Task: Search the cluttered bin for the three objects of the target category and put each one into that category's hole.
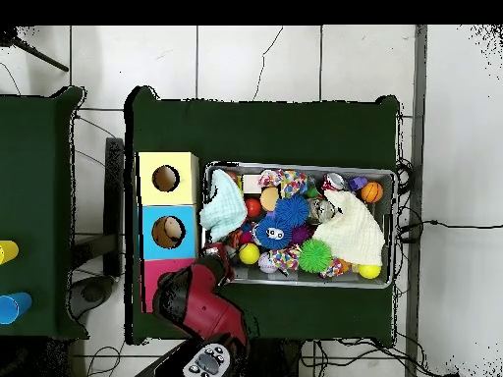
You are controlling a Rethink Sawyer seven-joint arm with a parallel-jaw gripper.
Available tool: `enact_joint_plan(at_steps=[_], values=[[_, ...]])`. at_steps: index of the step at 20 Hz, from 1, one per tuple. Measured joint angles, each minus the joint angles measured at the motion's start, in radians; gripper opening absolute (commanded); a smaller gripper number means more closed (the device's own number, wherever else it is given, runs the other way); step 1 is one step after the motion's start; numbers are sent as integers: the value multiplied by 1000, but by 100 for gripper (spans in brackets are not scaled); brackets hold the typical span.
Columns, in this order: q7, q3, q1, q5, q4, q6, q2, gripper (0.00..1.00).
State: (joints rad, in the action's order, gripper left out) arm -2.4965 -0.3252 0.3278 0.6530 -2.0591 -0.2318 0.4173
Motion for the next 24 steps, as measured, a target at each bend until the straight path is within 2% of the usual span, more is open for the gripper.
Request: enact_joint_plan(at_steps=[12,24], values=[[0,35,-35,-39,2,-78,-5,100],[0,55,-59,-66,2,-85,5,100]])
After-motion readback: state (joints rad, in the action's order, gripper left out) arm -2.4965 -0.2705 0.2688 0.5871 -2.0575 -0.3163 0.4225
